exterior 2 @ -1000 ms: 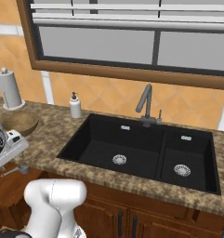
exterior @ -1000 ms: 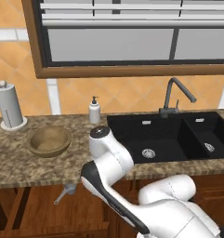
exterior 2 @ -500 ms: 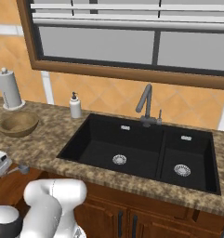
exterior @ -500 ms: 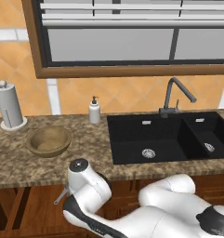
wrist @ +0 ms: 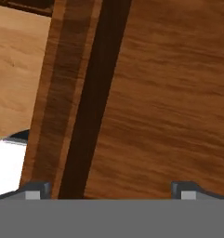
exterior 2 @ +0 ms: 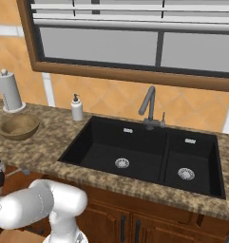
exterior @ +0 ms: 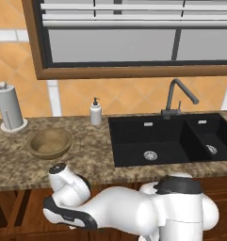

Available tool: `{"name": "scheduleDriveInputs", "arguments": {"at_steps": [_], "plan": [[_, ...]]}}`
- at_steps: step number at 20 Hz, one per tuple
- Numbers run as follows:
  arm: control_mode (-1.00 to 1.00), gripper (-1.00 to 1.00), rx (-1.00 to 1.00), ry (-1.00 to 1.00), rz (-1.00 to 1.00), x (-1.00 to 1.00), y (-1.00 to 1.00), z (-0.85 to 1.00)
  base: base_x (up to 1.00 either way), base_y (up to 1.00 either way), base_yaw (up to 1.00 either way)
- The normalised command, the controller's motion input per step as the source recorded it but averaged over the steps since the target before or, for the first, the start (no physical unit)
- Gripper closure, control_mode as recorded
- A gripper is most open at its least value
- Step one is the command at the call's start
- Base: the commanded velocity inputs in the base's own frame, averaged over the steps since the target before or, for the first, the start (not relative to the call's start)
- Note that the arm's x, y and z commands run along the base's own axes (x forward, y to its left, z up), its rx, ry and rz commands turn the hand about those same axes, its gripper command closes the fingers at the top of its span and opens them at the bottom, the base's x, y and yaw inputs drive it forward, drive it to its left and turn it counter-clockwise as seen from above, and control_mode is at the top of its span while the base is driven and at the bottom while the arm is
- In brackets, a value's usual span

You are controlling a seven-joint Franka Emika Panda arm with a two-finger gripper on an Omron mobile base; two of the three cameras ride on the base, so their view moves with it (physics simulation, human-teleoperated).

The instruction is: Pick the measuring cup from the drawer and place it on the counter.

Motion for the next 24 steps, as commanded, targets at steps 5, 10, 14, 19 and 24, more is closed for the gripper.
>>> {"name": "scheduleDriveInputs", "arguments": {"at_steps": [5,10,14,19,24], "plan": [[-1.0,-1.0,-0.1,0.09,0.17,-0.89,0.7,-0.31,0.0,0.0,0.0],[-1.0,-1.0,-0.07,0.06,0.18,-0.97,0.47,-0.44,0.0,0.0,0.0],[-1.0,-1.0,-0.1,0.05,0.18,-1.0,0.3,-0.62,0.0,0.0,0.0],[-1.0,-1.0,-0.05,-0.04,0.07,-1.0,0.12,0.01,0.0,0.0,0.0],[-1.0,-1.0,0.0,-0.31,-0.43,0.19,0.09,1.0,0.0,0.0,0.0]]}}
